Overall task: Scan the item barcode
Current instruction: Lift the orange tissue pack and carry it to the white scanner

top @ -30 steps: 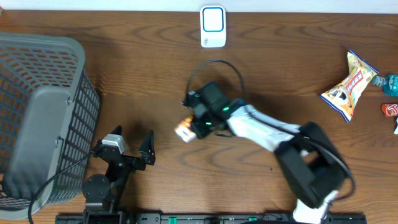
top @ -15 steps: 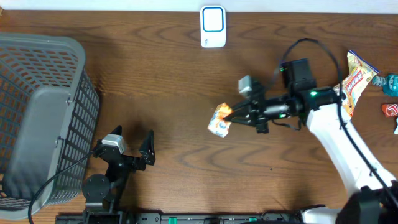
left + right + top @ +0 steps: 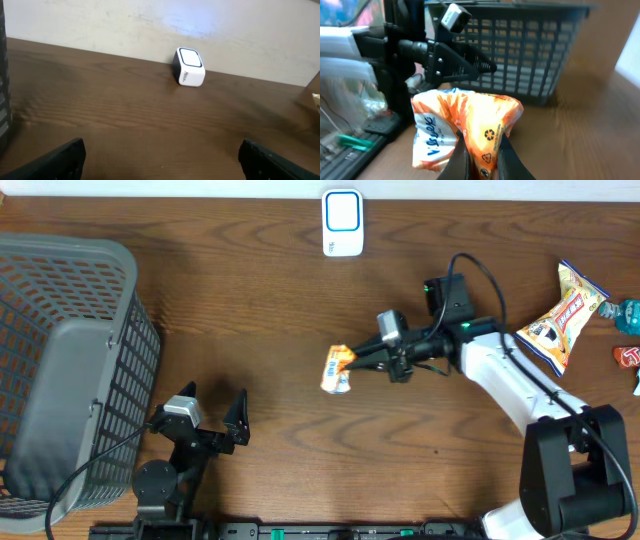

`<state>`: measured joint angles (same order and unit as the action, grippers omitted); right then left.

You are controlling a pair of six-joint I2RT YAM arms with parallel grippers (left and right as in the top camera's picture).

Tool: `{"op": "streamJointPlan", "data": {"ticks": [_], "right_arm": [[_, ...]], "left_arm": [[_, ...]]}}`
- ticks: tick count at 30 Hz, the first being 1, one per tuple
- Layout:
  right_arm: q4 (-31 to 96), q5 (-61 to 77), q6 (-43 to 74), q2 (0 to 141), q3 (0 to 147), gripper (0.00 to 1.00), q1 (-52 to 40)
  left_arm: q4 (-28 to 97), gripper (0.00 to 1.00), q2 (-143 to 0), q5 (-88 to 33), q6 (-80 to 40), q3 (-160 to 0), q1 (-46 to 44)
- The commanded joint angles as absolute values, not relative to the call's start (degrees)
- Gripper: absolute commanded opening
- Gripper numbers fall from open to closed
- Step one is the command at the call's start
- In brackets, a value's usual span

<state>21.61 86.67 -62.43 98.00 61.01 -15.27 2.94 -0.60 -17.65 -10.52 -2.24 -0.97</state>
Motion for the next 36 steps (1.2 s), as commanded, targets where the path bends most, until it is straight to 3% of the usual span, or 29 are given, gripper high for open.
{"op": "streamJointPlan", "data": {"ticks": [1, 20, 32, 36], "right_arm": [[16.29, 89.52, -63.4, 97.6, 61.17, 0.01, -17.47], [13.5, 89.52, -60.23, 97.19, 61.14, 0.01, -18.81], [19.27, 89.47, -16.12, 93.86, 61.14, 0.01, -19.97], [19.31, 89.47, 4.27, 93.86, 61.14, 0.01, -19.79]], "left_arm": [[4.62, 0.98, -0.34, -17.89, -10.61, -1.19, -1.21], [4.62, 0.98, -0.34, -17.89, -10.61, -1.19, -1.21], [4.62, 0.98, -0.34, -17.91, -10.61, -1.19, -1.21], [4.64, 0.98, -0.34, -17.89, -10.61, -1.19, -1.21]]}}
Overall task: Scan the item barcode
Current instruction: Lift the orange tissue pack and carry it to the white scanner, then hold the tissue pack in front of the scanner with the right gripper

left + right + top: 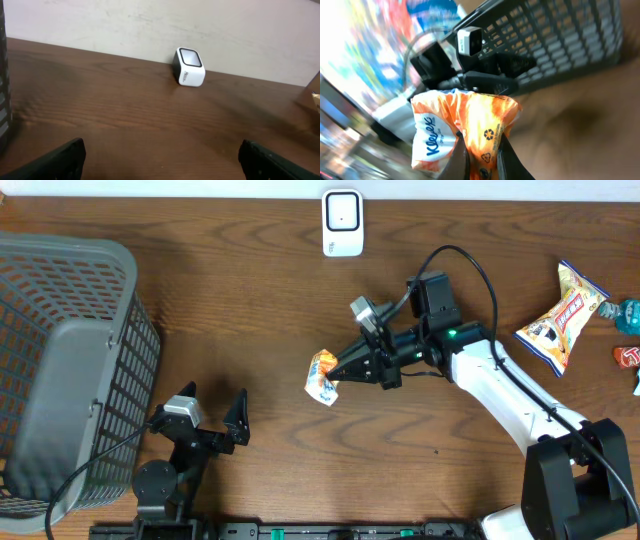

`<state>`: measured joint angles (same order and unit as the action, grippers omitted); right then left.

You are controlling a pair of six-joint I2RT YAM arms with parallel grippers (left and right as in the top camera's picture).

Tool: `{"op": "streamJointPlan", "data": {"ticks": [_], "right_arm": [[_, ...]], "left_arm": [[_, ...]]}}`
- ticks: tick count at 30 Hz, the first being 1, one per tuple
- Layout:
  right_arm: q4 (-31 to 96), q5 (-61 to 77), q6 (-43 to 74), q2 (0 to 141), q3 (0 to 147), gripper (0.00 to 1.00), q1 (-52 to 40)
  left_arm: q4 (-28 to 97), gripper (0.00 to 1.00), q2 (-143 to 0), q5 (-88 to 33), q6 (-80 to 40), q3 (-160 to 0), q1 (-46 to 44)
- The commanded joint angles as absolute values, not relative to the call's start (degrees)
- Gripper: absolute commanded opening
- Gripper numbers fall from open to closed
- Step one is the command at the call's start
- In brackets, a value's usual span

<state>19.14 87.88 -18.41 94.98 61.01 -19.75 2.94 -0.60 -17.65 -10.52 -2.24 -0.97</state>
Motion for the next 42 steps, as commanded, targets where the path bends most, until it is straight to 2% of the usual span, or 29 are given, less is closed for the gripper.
{"op": "streamJointPlan", "data": {"ticks": [1, 4, 10, 19, 24, 35, 38, 42], "right_arm": [[19.38, 89.49, 9.63, 93.86, 61.14, 0.01, -19.7], [23.35, 89.49, 22.74, 93.86, 61.14, 0.01, -19.81], [28.73, 88.66, 36.8, 93.86, 61.14, 0.01, -19.81], [28.51, 69.12, 78.78, 93.86, 61.14, 0.01, -18.04], [19.86, 57.12, 94.87, 93.86, 61.14, 0.02, -15.27], [-8.1, 40.49, 115.61, 98.28, 61.17, 0.02, -13.47], [-18.31, 36.23, 117.54, 103.68, 62.15, 0.02, -13.39], [-20.16, 33.74, 117.54, 111.77, 69.19, 0.02, -13.3]], "left_arm": [[4.62, 0.98, -0.34, -17.91, -10.61, -1.19, -1.21], [4.64, 0.98, -0.34, -17.89, -10.61, -1.19, -1.21], [4.64, 0.98, -0.34, -17.91, -10.61, -1.19, -1.21], [4.64, 0.98, -0.34, -17.89, -10.61, -1.19, -1.21], [4.62, 0.98, -0.34, -17.89, -10.61, -1.19, -1.21], [4.62, 0.98, -0.34, -17.89, -10.61, -1.19, -1.21], [4.62, 0.98, -0.34, -17.91, -10.61, -1.19, -1.21], [4.62, 0.98, -0.34, -17.91, -10.61, -1.19, -1.21]]}}
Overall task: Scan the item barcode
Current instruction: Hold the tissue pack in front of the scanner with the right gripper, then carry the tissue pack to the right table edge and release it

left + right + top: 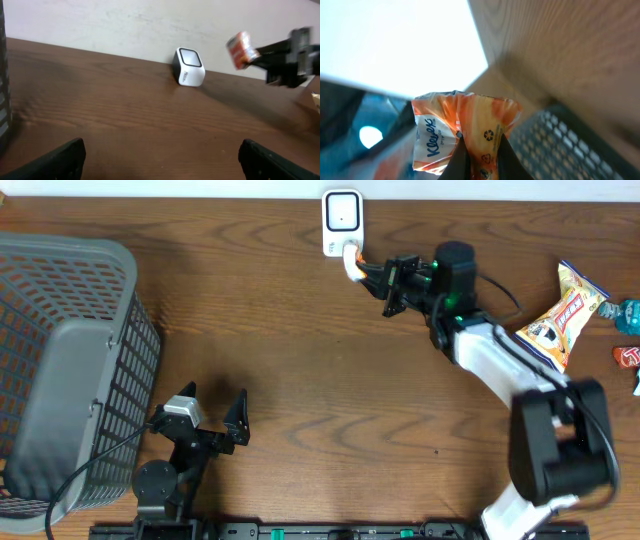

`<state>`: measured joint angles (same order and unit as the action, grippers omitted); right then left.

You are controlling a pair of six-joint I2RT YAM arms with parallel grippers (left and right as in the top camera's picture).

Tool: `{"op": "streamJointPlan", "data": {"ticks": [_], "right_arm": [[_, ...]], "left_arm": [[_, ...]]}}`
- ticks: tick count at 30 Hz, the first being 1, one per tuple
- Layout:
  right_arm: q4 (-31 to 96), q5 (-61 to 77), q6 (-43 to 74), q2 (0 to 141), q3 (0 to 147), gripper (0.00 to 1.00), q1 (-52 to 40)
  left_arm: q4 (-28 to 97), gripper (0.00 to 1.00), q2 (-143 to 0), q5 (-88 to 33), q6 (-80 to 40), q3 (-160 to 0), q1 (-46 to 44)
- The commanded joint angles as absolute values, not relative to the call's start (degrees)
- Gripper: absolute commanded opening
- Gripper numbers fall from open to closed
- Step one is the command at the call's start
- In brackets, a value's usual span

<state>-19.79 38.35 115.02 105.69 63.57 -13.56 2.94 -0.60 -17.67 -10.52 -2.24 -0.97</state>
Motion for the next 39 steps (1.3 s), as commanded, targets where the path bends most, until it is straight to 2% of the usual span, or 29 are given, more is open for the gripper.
{"op": "streamJointPlan", "data": {"ticks": [1, 8, 12, 22, 29, 35, 39], "right_arm": [[-20.14, 33.85, 117.54, 114.1, 71.92, 0.02, -13.32], [-17.69, 34.46, 117.56, 131.79, 96.23, 0.02, -13.1], [-7.38, 34.37, 117.56, 137.82, 107.07, 0.02, -13.28], [-5.34, 32.47, 115.52, 140.55, 110.67, 0.02, -13.21], [-2.15, 32.25, 91.83, 138.82, 112.29, 0.02, -13.17], [17.96, 30.65, 78.08, 127.42, 112.99, 0.02, -10.5], [37.41, 20.16, 71.2, 116.84, 112.99, 0.02, -7.7]], "left_arm": [[4.64, 0.98, -0.34, -17.91, -10.61, -1.19, -1.21], [4.62, 0.98, -0.34, -17.89, -10.61, -1.19, -1.21], [4.64, 0.98, -0.34, -17.89, -10.61, -1.19, -1.21], [4.62, 0.98, -0.34, -17.89, -10.61, -1.19, -1.21], [4.62, 0.98, -0.34, -17.91, -10.61, -1.19, -1.21], [4.64, 0.98, -0.34, -17.89, -10.61, -1.19, -1.21], [4.62, 0.98, -0.34, -17.89, -10.61, -1.19, -1.21]]}}
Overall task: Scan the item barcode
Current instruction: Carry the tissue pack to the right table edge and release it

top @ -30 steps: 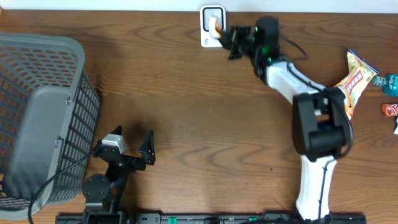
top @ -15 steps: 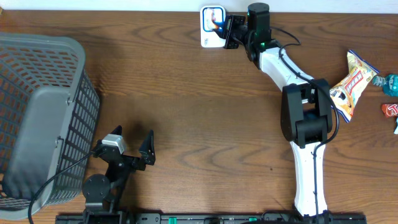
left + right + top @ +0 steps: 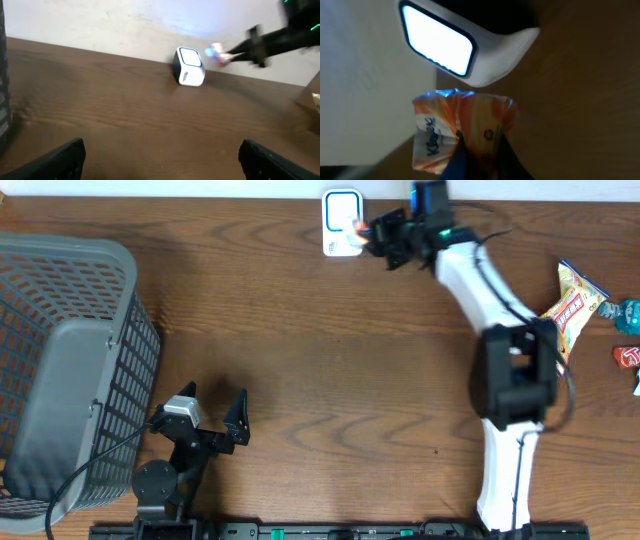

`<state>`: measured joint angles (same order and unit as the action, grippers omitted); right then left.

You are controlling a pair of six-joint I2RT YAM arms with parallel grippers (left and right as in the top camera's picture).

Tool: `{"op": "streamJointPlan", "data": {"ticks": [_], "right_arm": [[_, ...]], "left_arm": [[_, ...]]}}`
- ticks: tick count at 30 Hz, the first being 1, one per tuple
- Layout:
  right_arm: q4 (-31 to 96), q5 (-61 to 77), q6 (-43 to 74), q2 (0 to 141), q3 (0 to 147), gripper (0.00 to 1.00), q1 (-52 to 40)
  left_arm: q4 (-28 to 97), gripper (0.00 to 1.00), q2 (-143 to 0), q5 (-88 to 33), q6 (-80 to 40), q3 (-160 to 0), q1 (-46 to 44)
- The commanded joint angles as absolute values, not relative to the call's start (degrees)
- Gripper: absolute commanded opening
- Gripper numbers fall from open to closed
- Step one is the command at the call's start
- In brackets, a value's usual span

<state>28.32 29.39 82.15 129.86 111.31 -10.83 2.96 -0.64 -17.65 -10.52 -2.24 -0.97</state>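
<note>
A small orange-and-white Kleenex tissue pack [image 3: 465, 125] is pinched in my right gripper [image 3: 479, 155], which is shut on it. The pack [image 3: 366, 232] hangs right beside the white barcode scanner [image 3: 342, 222] at the table's far edge. In the right wrist view the scanner's [image 3: 465, 55] lit window faces the pack from close by. The left wrist view shows the scanner [image 3: 189, 73] with the blurred pack [image 3: 217, 52] to its right. My left gripper [image 3: 208, 423] rests open near the front edge, with nothing between its fingers.
A grey mesh basket [image 3: 62, 370] fills the left side of the table. At the far right lie a yellow snack bag [image 3: 565, 315] and other small packets [image 3: 628, 320]. A white wall runs behind the scanner.
My right gripper has carried the tissue pack a little farther back and right, from in front of the scanner to its right side. The scanner window now fills the right wrist view.
My right gripper held the tissue pack over the table's middle. It then stood slightly farther left, still mid-table. Later the pack was at the far edge by the scanner, and now it is held close to the scanner's lit window. My left arm stayed still throughout.
</note>
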Motion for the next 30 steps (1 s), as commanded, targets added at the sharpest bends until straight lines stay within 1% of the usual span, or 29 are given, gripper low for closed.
{"op": "streamJointPlan", "data": {"ticks": [1, 3, 4, 8, 11, 13, 14, 17, 21, 24, 26, 27, 28, 30], "right_arm": [[41.43, 16.8, 70.32, 114.63, 112.99, 0.02, -7.2], [52.01, 5.76, 69.3, 108.92, 112.99, 0.01, -5.96], [59.33, -4.05, 69.34, 104.97, 112.99, 0.02, -5.17], [75.68, -28.03, 72.14, 98.08, 112.92, 0.01, -3.03], [88.27, -42.09, 81.69, 96.84, 112.66, 0.02, -1.39], [95.88, -47.46, 89.65, 97.25, 111.57, 0.02, 0.36], [97.41, -48.8, 92.47, 97.43, 110.48, 0.02, 1.39], [95.07, -49.43, 94.76, 97.65, 104.07, 0.02, 5.65], [83.99, -49.1, 95.77, 97.65, 91.96, 0.01, 11.68], [72.23, -49.01, 95.5, 97.67, 82.72, 0.01, 15.38], [63.2, -49.19, 93.97, 97.84, 76.58, 0.06, 17.72], [59.31, -49.19, 92.79, 97.91, 74.28, 0.1, 18.65], [50.94, -48.97, 88.79, 98.06, 69.69, 0.14, 20.56], [41.76, -47.83, 83.72, 98.17, 65.1, 0.15, 22.44]], "left_arm": [[4.62, 0.98, -0.34, -17.89, -10.61, -1.19, -1.21], [4.64, 0.98, -0.34, -17.91, -10.61, -1.19, -1.21], [4.64, 0.98, -0.34, -17.89, -10.61, -1.19, -1.21], [4.64, 0.98, -0.34, -17.91, -10.61, -1.19, -1.21], [4.64, 0.98, -0.34, -17.89, -10.61, -1.19, -1.21], [4.64, 0.98, -0.34, -17.89, -10.61, -1.19, -1.21], [4.62, 0.98, -0.34, -17.89, -10.61, -1.19, -1.21], [4.62, 0.98, -0.34, -17.91, -10.61, -1.19, -1.21], [4.62, 0.98, -0.34, -17.89, -10.61, -1.19, -1.21], [4.62, 0.98, -0.34, -17.89, -10.61, -1.19, -1.21], [4.62, 0.98, -0.34, -17.89, -10.61, -1.19, -1.21], [4.62, 0.98, -0.34, -17.89, -10.61, -1.19, -1.21], [4.64, 0.98, -0.34, -17.89, -10.61, -1.19, -1.21], [4.64, 0.98, -0.34, -17.89, -10.61, -1.19, -1.21]]}}
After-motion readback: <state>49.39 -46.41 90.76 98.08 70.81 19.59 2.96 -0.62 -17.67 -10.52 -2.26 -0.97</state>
